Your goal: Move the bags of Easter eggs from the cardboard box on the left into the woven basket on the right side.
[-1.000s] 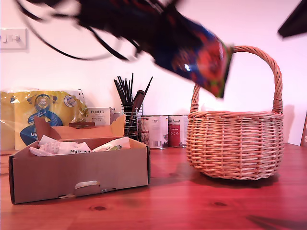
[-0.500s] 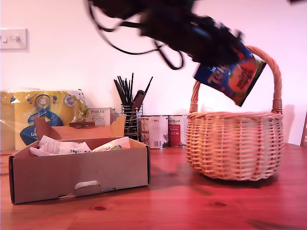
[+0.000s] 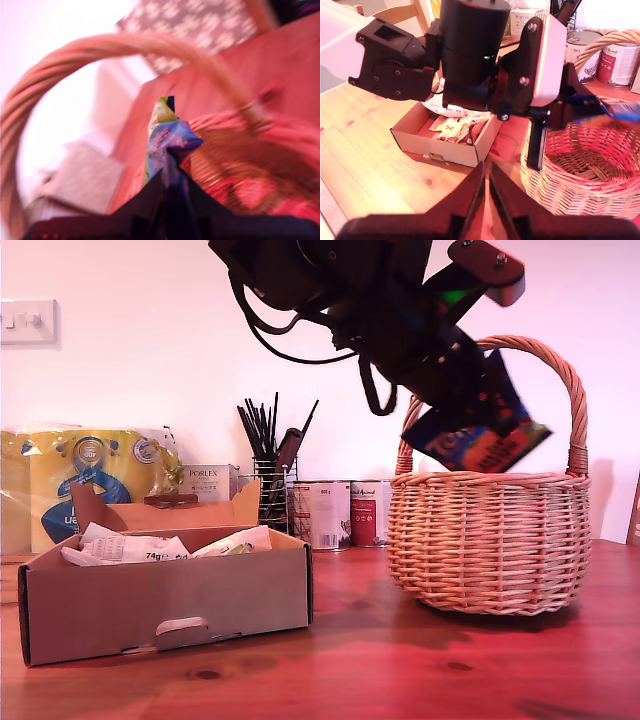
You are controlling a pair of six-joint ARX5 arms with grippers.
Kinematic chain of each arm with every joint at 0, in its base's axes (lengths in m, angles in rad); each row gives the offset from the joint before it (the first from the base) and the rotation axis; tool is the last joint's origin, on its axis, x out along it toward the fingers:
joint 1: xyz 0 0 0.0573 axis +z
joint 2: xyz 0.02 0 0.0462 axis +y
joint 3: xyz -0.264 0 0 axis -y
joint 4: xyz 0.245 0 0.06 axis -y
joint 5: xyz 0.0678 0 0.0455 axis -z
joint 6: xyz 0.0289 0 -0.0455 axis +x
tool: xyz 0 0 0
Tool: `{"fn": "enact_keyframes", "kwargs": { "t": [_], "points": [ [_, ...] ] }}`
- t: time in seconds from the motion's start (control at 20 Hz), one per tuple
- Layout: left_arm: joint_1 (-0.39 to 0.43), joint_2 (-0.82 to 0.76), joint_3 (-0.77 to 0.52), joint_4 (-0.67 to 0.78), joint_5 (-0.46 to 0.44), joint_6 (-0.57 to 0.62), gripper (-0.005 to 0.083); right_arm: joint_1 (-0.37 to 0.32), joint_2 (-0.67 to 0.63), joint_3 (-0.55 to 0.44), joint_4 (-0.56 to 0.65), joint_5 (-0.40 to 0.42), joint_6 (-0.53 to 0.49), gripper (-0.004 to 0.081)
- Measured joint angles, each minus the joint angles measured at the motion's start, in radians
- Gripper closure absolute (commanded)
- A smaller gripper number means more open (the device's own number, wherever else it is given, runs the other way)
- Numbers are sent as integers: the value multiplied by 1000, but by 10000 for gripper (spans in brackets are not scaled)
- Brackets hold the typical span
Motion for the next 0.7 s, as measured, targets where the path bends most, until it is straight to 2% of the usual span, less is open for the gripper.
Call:
{"fn": "enact_keyframes", "kwargs": {
  "t": [0.05, 0.15, 0.2, 0.4, 0.55, 0.6, 0.7],
  "points": [
    [0, 0, 0, 6, -6, 5, 672, 0, 0, 0, 2, 0, 0, 783],
    [6, 0, 0, 20, -6, 8, 384, 0, 0, 0, 2, 0, 0, 783],
    [8, 0, 0, 25, -6, 8, 306, 0, 0, 0, 2, 0, 0, 783],
    [3, 0, 0, -2, 18, 8, 289, 0, 0, 0, 2, 0, 0, 783],
    [-8, 0, 0, -41, -16, 11, 292, 0, 0, 0, 2, 0, 0, 783],
    [-13, 0, 0, -61, -24, 11, 315, 0, 0, 0, 3, 0, 0, 783],
    [-19, -13, 0, -145, -32, 0, 478, 0, 0, 0, 3, 0, 0, 783]
  ]
}}
